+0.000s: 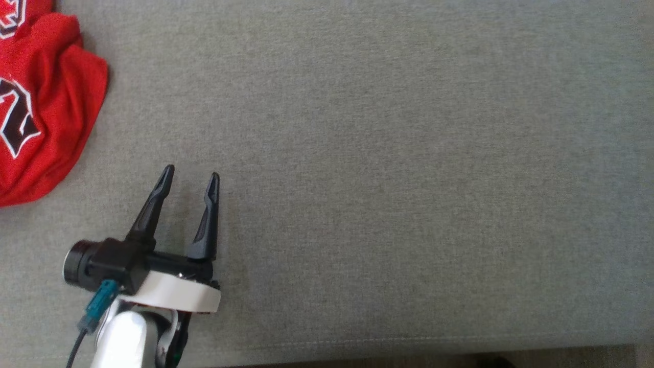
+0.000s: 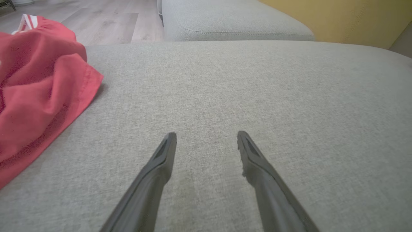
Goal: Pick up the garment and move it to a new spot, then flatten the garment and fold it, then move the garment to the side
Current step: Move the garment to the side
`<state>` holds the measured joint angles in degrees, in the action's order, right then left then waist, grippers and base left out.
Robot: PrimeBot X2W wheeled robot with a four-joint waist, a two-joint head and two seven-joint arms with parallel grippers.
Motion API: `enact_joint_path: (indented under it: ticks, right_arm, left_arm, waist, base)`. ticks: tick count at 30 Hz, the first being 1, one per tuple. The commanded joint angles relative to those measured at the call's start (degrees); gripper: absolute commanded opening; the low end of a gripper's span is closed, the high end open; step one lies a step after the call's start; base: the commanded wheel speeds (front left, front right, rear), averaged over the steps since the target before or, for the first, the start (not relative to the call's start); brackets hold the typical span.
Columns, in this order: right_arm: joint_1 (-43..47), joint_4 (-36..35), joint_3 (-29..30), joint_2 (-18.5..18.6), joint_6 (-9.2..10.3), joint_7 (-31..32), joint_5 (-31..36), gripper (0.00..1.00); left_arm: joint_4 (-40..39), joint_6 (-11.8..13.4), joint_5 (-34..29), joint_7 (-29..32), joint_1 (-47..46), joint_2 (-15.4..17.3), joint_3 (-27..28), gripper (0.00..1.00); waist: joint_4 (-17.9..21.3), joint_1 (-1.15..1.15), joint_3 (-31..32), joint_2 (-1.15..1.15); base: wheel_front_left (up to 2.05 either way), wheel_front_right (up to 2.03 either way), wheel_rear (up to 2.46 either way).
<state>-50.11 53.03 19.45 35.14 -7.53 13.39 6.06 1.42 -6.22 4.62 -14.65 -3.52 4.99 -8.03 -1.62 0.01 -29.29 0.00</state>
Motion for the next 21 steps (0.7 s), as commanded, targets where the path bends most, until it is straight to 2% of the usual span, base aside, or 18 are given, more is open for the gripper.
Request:
enact_joint_path:
  ticks: [1,7,12,13,14,15,16,21]
  right_arm:
    - [-1.0,-1.3,1.1,3.0,0.04,-0.9,1.8,0.0]
    - [-1.7,-1.2,6.6,2.1,0.04,-2.8,10.9,0.0]
    - [-2.2,-2.0,11.3,-0.4,0.04,-5.0,17.1,0.01]
    - [-2.2,-2.1,12.0,-0.9,0.04,-5.5,18.2,0.33]
    - [-2.3,-2.0,12.7,-1.4,0.04,-6.1,19.0,0.5]
    - [-2.5,-2.0,13.5,-2.0,0.04,-6.9,19.5,0.95]
    - [-2.7,-2.0,13.9,-2.4,0.04,-7.9,20.1,1.0]
    - [-3.8,-1.9,14.6,-4.0,0.04,-13.0,23.9,1.0]
  left_arm:
    - [-2.3,0.3,-0.4,-0.3,0.7,0.5,2.5,1.0]
    - [-2.3,0.5,-0.4,-0.3,0.6,-0.1,2.6,1.0]
    - [-1.8,0.3,-0.6,-0.3,0.9,-0.2,2.2,1.0]
    - [-1.7,0.2,-0.7,-0.3,1.0,-0.1,2.0,1.0]
    - [-1.5,0.2,-0.7,-0.3,1.1,0.0,2.0,1.0]
    - [-1.5,0.1,-0.8,-0.3,1.2,0.0,1.9,1.0]
    - [-1.6,0.1,-0.8,-0.3,1.2,0.1,2.0,1.0]
    - [-1.6,0.1,-1.0,-0.3,1.0,0.3,2.3,1.0]
  waist:
    - [-0.5,-0.01,-0.7,0.0]
    - [0.5,-0.01,0.5,0.0]
    - [2.0,-0.01,1.8,0.0]
    - [2.2,-0.01,2.0,0.0]
    - [2.3,-0.01,2.2,0.0]
    - [2.5,-0.01,2.2,0.0]
    - [2.7,-0.01,2.0,0.0]
    - [3.3,-0.01,1.6,0.0]
  base:
    - [0.0,0.0,0.0]
    - [0.0,0.0,0.0]
    - [0.0,0.0,0.0]
    - [0.0,0.0,0.0]
    - [0.0,0.0,0.0]
    - [0.0,0.0,0.0]
    - [0.0,0.0,0.0]
    - [0.0,0.0,0.0]
